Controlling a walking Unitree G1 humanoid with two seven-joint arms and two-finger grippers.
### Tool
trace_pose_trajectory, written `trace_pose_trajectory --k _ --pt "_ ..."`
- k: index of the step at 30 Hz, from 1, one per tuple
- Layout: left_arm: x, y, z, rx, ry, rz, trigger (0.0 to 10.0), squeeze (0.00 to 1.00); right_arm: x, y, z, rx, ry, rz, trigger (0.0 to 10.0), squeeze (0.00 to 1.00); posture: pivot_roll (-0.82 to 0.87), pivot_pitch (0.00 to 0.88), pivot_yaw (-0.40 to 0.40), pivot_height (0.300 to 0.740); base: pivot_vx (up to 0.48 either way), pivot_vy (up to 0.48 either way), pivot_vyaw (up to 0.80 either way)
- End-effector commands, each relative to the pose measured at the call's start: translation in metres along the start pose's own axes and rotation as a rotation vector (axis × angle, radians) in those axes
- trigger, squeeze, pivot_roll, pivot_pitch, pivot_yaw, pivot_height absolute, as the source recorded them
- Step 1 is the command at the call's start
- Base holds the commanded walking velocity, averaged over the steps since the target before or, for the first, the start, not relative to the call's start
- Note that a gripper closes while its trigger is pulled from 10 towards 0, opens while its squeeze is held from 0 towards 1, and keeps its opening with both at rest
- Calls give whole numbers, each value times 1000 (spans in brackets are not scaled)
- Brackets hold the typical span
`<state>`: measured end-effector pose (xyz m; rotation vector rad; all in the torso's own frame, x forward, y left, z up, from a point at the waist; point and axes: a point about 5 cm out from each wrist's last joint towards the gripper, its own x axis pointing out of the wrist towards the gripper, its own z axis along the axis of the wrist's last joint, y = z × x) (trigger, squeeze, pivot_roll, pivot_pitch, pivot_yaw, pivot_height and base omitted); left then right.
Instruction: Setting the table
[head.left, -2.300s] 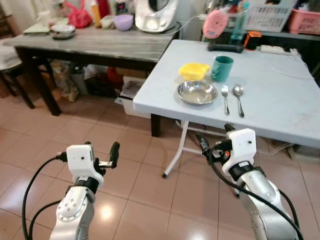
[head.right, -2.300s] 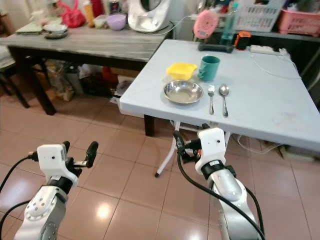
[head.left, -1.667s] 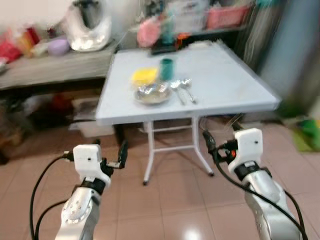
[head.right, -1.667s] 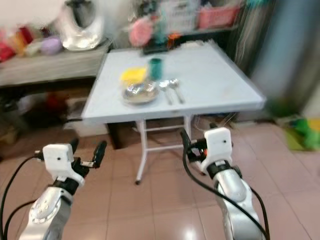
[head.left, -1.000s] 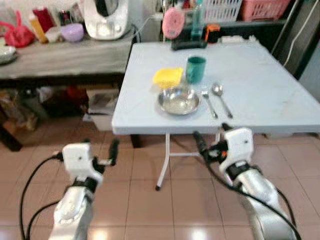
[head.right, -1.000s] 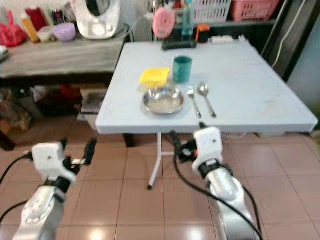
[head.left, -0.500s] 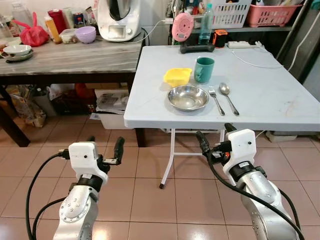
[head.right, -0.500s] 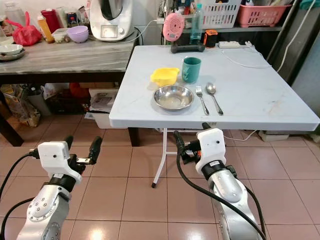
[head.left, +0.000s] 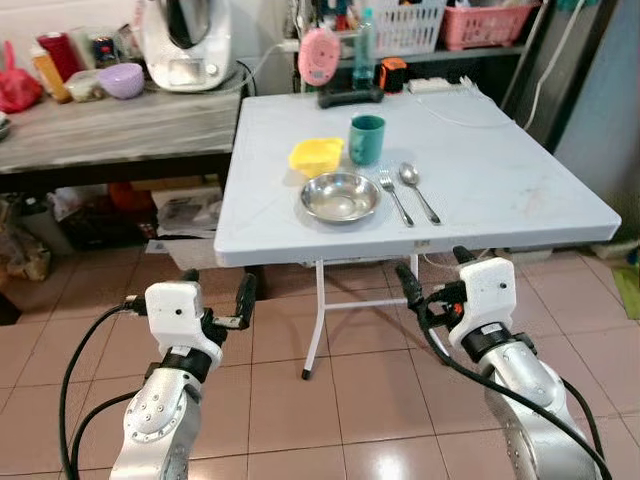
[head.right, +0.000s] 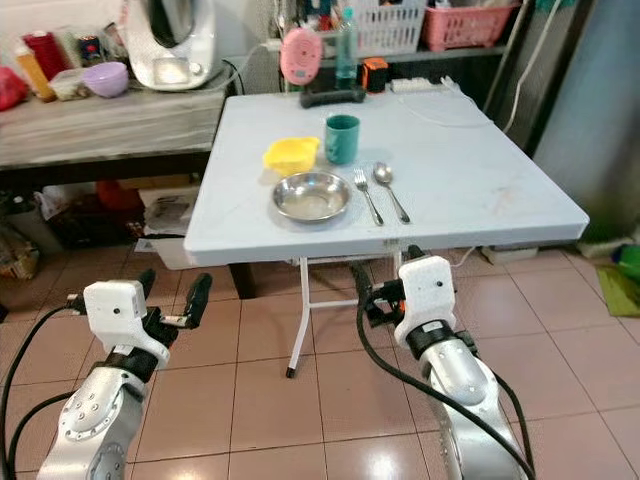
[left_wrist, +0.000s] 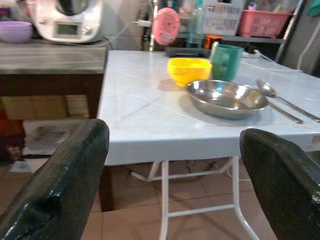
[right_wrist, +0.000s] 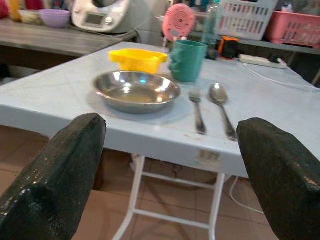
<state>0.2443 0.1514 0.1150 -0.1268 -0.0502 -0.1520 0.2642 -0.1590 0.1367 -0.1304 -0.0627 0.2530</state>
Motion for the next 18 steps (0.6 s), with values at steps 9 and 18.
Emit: trace_pose_trajectory --k 9,18 --pt "0 2 2 7 -6 -3 10000 0 4 -1 2 11 -4 -18 10000 0 -108 31 60 740 395 0 0" --pt "0 0 0 3 5 -13 10000 0 4 -1 2 12 -2 -18 10000 0 -112 28 55 740 394 0 0"
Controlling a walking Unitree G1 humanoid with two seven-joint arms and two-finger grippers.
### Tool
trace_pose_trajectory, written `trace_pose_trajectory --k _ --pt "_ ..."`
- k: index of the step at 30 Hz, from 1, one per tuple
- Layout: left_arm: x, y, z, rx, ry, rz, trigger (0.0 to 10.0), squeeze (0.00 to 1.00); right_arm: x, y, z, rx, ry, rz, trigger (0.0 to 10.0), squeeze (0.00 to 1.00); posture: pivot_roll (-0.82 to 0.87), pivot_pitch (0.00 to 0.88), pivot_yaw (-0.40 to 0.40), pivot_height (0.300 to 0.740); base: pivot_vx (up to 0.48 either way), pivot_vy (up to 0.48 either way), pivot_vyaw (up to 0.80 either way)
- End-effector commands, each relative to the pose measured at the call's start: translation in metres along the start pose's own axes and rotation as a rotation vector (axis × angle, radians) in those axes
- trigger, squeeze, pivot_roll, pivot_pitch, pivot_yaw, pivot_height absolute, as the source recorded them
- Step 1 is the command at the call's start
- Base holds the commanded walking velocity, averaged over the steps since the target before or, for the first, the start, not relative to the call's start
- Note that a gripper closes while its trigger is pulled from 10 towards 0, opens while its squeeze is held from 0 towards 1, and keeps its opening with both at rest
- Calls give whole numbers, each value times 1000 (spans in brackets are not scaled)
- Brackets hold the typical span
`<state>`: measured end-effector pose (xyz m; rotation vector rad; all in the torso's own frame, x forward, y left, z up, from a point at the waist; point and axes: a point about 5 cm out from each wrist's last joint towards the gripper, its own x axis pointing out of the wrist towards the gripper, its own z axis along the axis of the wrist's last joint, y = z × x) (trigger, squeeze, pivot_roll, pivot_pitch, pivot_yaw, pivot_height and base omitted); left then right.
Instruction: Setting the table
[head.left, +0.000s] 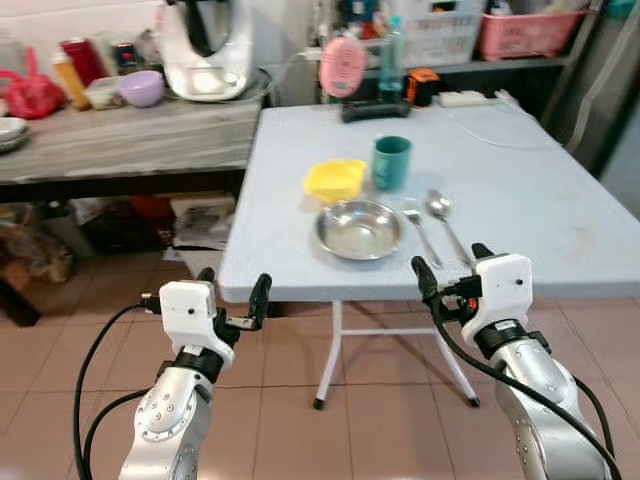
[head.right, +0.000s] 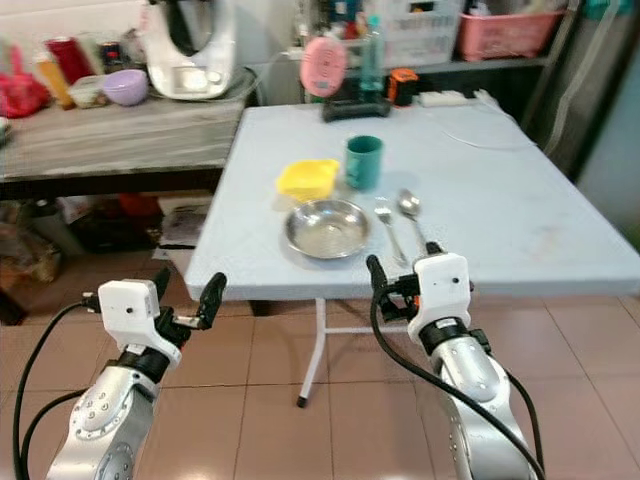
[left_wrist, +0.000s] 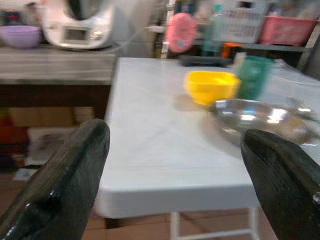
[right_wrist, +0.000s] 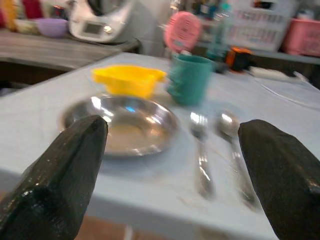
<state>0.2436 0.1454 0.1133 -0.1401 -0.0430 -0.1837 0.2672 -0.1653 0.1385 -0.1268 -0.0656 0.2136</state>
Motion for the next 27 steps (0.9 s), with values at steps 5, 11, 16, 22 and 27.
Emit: trace_pose_trajectory --k 5,11,16,22,27 --pt "0 5 1 16 4 11 10000 0 3 6 2 8 -2 24 10000 0 -111 27 52 740 390 0 0" --pt "-2 5 -2 15 18 -3 10000 0 4 7 2 10 -2 26 10000 0 -109 25 48 740 387 0 0" --pt "-4 3 -5 13 38 -27 10000 0 4 6 1 16 6 22 10000 0 -108 25 47 740 359 0 0" --pt "-9 2 -8 -8 53 -51 10000 0 3 6 0 24 20 16 10000 0 -104 37 42 740 137 0 0" --pt "-18 -9 -8 13 75 -197 10000 0 1 5 0 15 32 2 10000 0 -101 49 38 740 0 0 0"
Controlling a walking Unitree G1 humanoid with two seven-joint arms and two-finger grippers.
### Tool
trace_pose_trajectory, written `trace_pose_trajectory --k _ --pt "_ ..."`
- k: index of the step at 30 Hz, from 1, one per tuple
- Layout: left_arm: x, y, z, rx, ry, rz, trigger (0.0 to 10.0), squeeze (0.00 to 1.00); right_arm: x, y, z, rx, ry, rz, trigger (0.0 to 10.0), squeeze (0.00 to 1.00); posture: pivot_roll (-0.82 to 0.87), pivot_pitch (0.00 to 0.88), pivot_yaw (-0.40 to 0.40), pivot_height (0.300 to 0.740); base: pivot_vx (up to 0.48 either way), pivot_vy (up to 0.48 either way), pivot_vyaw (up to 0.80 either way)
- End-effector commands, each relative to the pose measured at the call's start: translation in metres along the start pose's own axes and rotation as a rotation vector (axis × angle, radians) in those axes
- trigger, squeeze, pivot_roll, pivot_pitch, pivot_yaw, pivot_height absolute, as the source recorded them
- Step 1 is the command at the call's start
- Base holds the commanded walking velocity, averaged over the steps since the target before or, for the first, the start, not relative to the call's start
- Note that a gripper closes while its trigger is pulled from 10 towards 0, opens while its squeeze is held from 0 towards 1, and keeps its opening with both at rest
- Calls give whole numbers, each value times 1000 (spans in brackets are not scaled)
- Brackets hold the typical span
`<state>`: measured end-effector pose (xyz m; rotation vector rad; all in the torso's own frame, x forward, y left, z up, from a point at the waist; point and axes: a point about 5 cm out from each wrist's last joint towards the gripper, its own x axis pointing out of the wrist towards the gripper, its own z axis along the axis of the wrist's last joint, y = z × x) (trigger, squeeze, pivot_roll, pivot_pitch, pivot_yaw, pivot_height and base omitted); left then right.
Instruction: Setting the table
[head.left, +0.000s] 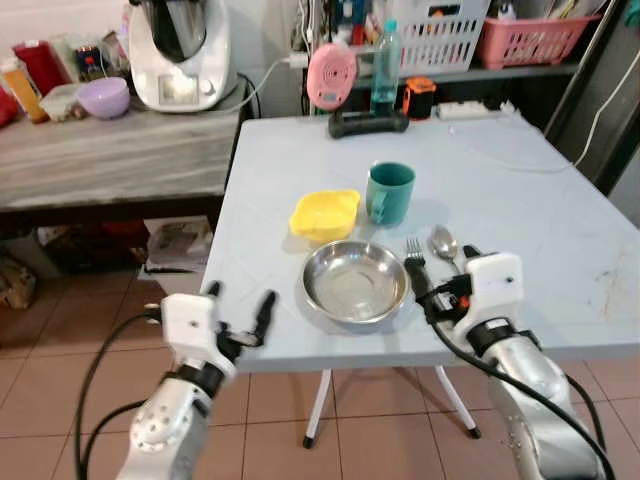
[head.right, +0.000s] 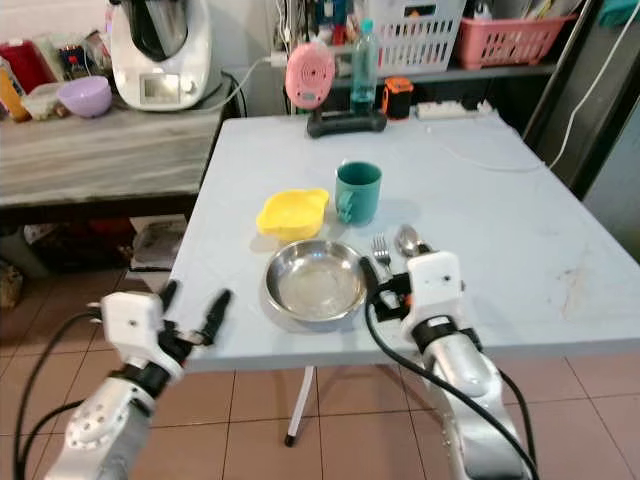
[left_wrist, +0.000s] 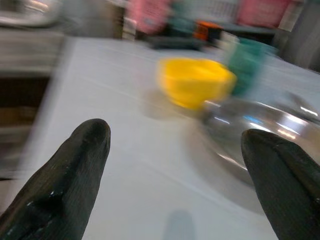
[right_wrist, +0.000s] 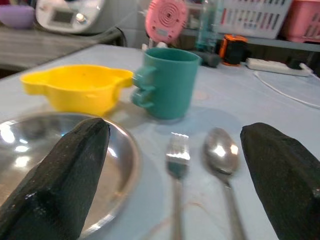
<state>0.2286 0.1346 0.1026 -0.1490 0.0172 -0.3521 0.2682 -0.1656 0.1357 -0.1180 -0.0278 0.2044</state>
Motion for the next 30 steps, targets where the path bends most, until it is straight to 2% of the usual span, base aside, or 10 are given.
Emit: trace_pose_trajectory --k 1,7,9,14,17,26,28,30 --pt "-6 1 3 38 11 -45 10000 0 0 5 3 -1 -5 9 10000 0 -101 49 38 740 0 0 0" --pt "-16 2 -1 93 69 -159 10000 0 3 3 -1 17 44 -20 10000 0 -99 66 34 740 0 0 0" --pt "-20 4 -1 125 89 -200 10000 0 5 2 -3 66 77 -37 10000 0 -102 75 36 740 0 0 0" --pt "-21 5 0 130 98 -219 10000 0 8 4 -9 152 115 -36 10000 0 -100 81 43 740 0 0 0" --pt "-21 3 1 129 99 -233 10000 0 11 1 -8 157 117 -59 10000 0 -98 86 51 740 0 0 0" --pt "-21 1 4 140 105 -265 10000 0 28 -1 -4 93 131 -128 10000 0 -94 95 55 740 0 0 0" --pt "-20 1 4 141 107 -267 10000 0 33 6 1 212 112 -68 10000 0 -95 94 55 740 0 0 0" --pt "-20 1 3 140 107 -267 10000 0 35 8 4 174 103 -56 10000 0 -95 94 55 740 0 0 0"
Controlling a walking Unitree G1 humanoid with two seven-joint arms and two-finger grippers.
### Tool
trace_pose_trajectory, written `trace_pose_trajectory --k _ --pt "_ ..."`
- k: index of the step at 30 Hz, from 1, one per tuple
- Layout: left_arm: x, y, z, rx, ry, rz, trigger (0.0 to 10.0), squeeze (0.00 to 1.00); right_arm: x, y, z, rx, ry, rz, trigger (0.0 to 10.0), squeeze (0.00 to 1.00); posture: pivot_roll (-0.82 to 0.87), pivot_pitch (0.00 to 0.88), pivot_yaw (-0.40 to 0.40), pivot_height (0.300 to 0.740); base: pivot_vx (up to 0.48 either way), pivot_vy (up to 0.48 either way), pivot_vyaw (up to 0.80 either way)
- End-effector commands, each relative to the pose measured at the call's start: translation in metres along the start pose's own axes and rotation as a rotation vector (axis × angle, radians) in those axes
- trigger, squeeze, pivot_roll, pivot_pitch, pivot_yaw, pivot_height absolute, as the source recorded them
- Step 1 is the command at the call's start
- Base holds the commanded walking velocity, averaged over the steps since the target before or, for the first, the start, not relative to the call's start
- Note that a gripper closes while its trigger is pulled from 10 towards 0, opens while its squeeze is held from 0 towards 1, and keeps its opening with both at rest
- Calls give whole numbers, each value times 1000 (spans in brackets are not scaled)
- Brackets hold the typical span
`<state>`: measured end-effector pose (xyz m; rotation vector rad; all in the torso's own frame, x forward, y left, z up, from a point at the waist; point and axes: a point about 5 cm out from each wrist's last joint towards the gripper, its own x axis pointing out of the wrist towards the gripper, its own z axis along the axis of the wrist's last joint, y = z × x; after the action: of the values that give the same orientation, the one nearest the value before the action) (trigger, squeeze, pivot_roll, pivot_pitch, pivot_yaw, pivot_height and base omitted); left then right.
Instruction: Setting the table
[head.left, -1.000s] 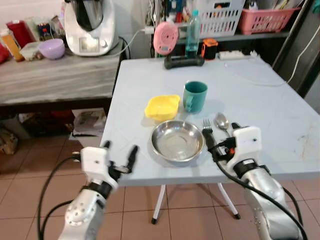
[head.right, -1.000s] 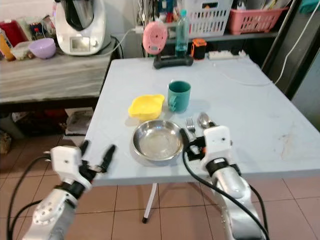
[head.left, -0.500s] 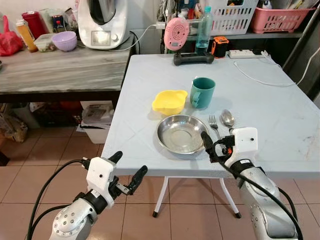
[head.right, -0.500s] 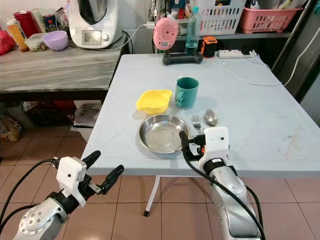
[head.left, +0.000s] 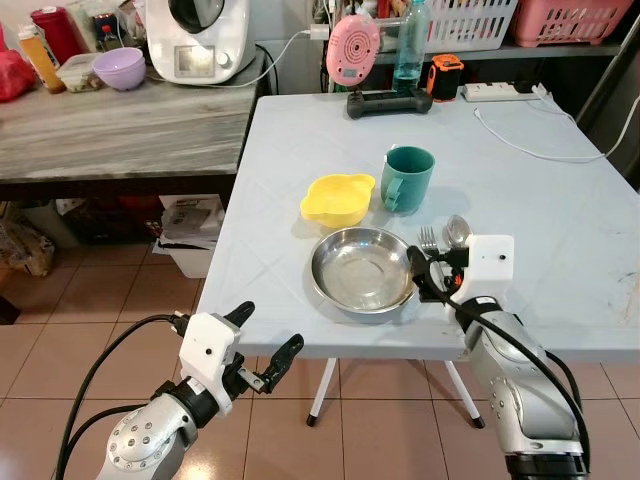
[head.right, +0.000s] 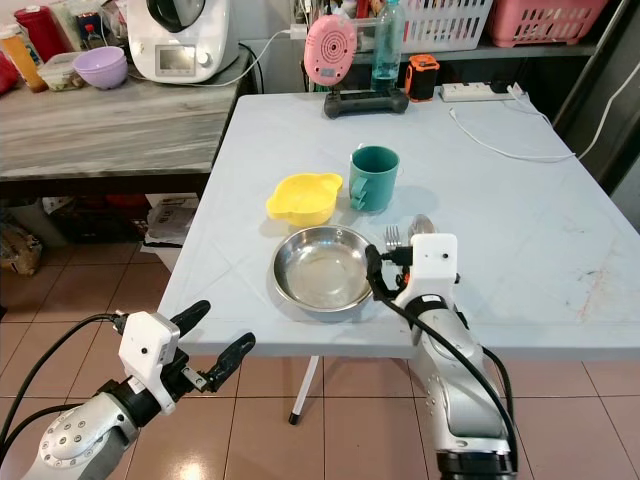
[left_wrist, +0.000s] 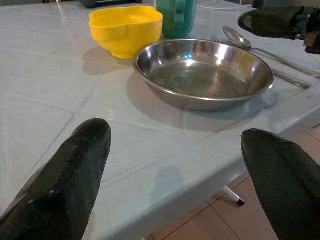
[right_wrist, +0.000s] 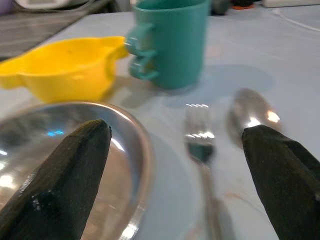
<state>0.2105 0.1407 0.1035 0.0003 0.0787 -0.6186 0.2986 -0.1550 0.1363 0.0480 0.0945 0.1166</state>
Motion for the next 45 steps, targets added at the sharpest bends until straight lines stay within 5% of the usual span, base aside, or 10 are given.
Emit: trace_pose_trajectory --k 1,21,22,28,29,30,31,32,45 --pt "-1 1 2 7 3 -8 10000 0 3 7 3 -1 -3 29 10000 0 -95 91 51 740 0 0 0" --pt "2 -9 0 -10 -2 -36 10000 0 17 15 -11 32 141 50 10000 0 -97 79 40 740 0 0 0" --pt "2 -9 0 -9 -3 -35 10000 0 18 16 -12 25 150 51 9176 0 -97 79 40 740 0 0 0" --pt "3 -10 2 -10 -10 -35 10000 0 22 17 -19 23 198 49 9098 0 -98 80 44 740 0 0 0" --pt "4 -10 2 -11 -11 -34 10000 0 23 19 -19 29 201 53 7490 0 -98 80 45 740 0 0 0" --pt "4 -10 2 -11 -11 -34 10000 0 23 19 -19 29 201 53 7490 0 -98 80 45 740 0 0 0" --pt "4 -10 2 -11 -11 -34 10000 0 23 20 -20 25 207 52 4980 0 -97 80 44 740 0 0 0" --pt "4 -10 3 -11 -13 -33 10000 0 24 20 -22 24 218 44 0 0 -96 80 43 740 0 0 0" --pt "7 -10 0 -13 -15 -36 10000 0 27 20 -23 50 240 36 0 0 -101 77 45 740 0 0 0"
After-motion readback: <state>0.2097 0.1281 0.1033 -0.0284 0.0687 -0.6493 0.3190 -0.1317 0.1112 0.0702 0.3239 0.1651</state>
